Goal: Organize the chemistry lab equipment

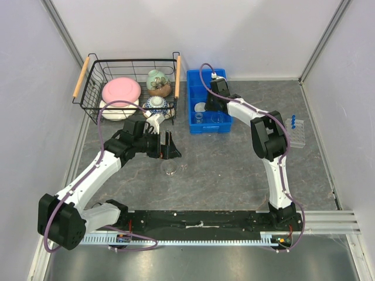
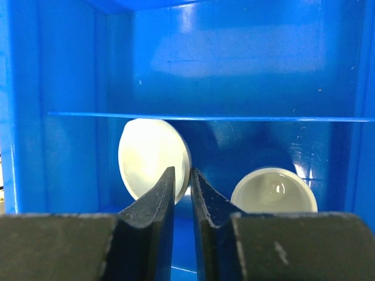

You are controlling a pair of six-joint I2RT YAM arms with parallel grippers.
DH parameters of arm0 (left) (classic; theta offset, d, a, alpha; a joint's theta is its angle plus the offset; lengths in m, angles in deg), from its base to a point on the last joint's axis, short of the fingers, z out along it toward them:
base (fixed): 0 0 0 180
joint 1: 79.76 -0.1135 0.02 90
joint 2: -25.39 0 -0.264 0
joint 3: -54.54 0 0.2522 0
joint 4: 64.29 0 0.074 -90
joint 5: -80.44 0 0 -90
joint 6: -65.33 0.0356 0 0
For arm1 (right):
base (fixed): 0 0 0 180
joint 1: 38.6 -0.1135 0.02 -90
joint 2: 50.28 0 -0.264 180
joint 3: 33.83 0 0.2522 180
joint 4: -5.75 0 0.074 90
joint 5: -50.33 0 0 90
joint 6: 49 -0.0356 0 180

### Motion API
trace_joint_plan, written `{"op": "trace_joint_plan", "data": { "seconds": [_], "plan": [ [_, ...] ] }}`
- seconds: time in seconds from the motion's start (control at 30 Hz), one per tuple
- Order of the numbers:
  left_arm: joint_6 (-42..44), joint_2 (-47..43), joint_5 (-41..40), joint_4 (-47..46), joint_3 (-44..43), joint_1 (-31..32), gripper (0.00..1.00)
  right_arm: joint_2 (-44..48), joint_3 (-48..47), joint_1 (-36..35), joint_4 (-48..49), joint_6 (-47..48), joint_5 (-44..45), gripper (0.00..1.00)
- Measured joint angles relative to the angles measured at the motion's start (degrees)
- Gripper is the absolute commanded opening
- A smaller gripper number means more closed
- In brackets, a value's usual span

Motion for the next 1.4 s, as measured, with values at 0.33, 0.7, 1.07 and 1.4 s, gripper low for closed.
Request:
{"op": "trace_joint_plan", "data": {
  "seconds": [0.33, 0.7, 1.07, 1.4],
  "plan": [
    [0.0, 0.0, 0.0, 0.0, 0.0, 0.0, 0.98, 0.0, -0.6, 0.0, -1.2, 0.5, 0.1, 0.29],
    [0.0, 0.0, 0.0, 0.0, 0.0, 0.0, 0.98, 10.3, 3.2, 0.0, -2.8, 3.5, 3.3, 0.41],
    [0.0, 0.0, 0.0, 0.0, 0.0, 0.0, 0.98, 25.0, 11.9, -0.7, -3.8, 5.1, 4.1, 0.5],
    [0.0, 0.0, 0.0, 0.0, 0.0, 0.0, 0.98, 29.2, 18.6, -4.7, -8.5, 5.7, 5.1, 0.5]
  ]
}}
